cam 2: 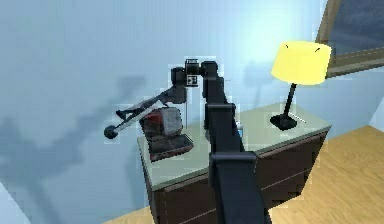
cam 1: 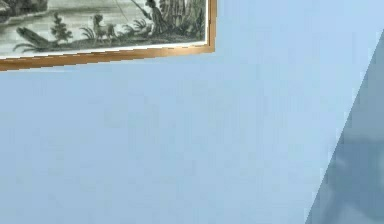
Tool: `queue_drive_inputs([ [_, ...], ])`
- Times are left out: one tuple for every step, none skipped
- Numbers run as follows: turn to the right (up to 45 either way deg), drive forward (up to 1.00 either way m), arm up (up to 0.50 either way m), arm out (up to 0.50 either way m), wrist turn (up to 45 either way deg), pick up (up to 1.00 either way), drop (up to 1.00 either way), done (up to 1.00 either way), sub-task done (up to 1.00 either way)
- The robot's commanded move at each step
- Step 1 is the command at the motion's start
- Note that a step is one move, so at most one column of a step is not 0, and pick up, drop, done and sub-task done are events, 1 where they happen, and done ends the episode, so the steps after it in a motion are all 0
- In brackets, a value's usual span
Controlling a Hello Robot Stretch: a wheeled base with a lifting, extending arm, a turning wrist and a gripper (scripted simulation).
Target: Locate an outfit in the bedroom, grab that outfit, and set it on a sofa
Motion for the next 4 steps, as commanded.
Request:
queue_drive_inputs([
  [0.0, 0.00, 0.00, 0.00, 45.0, 0.00, 0.00, 0.00, 0.00],
  [0.0, 0.00, 0.00, 0.00, 24.0, 0.00, 0.00, 0.00, 0.00],
  [0.0, 0.00, -0.30, 0.00, 0.0, 0.00, 0.00, 0.00, 0.00],
  [0.0, 0.00, 0.00, 0.00, 0.0, 1.00, 0.00, 0.00, 0.00],
])
